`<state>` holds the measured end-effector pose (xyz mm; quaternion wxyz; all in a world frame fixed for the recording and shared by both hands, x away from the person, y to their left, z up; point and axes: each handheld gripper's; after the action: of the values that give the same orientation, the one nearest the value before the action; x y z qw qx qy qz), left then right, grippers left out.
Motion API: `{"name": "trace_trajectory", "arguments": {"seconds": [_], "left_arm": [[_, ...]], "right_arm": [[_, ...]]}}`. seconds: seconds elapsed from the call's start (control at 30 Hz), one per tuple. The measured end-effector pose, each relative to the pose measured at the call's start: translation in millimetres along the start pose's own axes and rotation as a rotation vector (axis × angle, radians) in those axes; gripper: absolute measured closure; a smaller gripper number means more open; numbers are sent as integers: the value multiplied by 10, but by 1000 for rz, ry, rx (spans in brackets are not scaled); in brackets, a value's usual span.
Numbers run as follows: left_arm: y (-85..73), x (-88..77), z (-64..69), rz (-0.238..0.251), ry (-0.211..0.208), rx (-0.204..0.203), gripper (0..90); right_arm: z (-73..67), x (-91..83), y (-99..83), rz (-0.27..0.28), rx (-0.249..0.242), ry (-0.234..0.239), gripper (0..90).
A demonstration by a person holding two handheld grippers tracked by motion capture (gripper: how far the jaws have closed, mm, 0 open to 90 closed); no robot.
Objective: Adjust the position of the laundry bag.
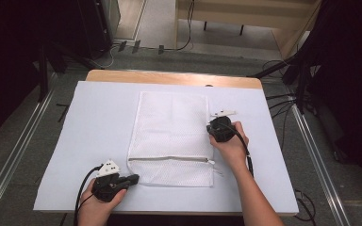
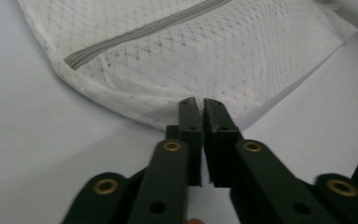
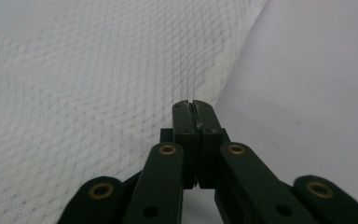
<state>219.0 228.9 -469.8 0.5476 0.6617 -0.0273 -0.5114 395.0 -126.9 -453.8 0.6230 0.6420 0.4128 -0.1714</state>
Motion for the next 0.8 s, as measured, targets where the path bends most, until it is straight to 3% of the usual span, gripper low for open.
{"name": "trace_trajectory", "arguments": {"seconds": [0.07,0.13,0.3,0.4,0.43,0.57,0.8], "left_arm": [[4,-17,4,26,41,4,578],[9,-57,-1,53,89,5,391],[2,-149,-49,93,167,-11,201],[1,-178,-74,110,187,-28,169],[-1,-187,-83,119,193,-36,167],[3,-197,-78,123,216,-35,164],[110,-211,-44,162,252,-36,164]], "right_arm": [[20,-29,9,23,39,23,759],[44,-86,5,48,64,53,664],[113,-252,-133,64,50,59,559],[170,-338,-234,72,62,65,546],[250,-440,-357,78,87,80,531],[361,-615,-579,90,131,95,524],[397,-893,-980,100,135,131,504]]}}
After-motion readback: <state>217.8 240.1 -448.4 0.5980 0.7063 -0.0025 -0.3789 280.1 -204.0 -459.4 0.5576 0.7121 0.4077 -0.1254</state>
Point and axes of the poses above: each handheld gripper's, and its own axes: x roughly forward along the jaws, y roughly out of its top, z roughly to its right, and after that the axes turned 12 degrees about x, right-handed
